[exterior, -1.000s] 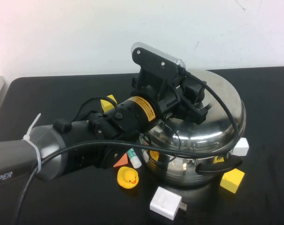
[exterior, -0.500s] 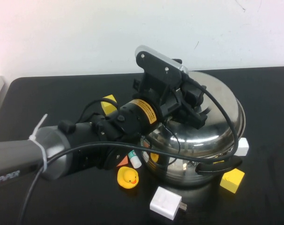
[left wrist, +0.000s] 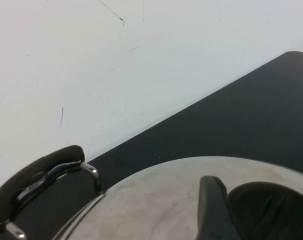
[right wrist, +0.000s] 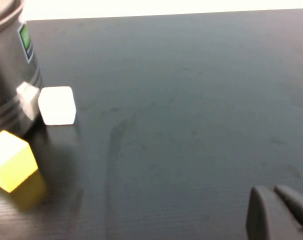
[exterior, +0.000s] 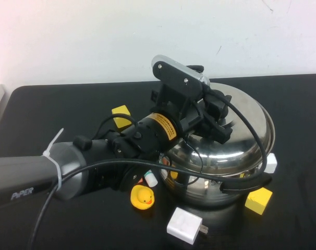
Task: Cover the pot
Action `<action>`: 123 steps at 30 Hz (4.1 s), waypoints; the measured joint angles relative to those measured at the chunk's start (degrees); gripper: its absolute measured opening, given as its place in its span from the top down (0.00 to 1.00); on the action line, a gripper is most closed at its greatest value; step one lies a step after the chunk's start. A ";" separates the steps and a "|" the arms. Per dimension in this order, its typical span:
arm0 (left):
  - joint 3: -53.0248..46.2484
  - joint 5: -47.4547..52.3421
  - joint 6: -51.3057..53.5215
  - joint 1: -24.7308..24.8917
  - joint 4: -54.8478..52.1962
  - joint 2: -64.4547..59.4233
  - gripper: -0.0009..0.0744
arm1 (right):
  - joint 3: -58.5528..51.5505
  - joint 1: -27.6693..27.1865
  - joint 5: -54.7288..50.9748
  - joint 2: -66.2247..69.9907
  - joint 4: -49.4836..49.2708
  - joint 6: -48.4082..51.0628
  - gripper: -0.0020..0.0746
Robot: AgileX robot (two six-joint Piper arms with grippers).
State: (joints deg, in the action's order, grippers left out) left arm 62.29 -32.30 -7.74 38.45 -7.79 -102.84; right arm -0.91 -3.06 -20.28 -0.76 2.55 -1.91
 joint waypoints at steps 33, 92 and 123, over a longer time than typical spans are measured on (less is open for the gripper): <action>0.00 5.35 15.97 0.00 15.56 17.72 0.45 | 0.00 0.00 0.00 0.00 0.00 0.00 0.98; -40.31 10.84 96.03 -6.32 109.11 80.53 0.99 | 0.00 0.00 0.00 0.00 0.00 0.00 0.98; -56.53 40.66 9.61 -36.54 20.08 98.10 0.99 | 0.00 0.00 0.00 0.00 0.00 0.00 0.98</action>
State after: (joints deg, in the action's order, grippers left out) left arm 5.76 8.37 1.87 1.91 12.28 -4.74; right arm -0.91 -3.06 -20.28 -0.76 2.55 -1.91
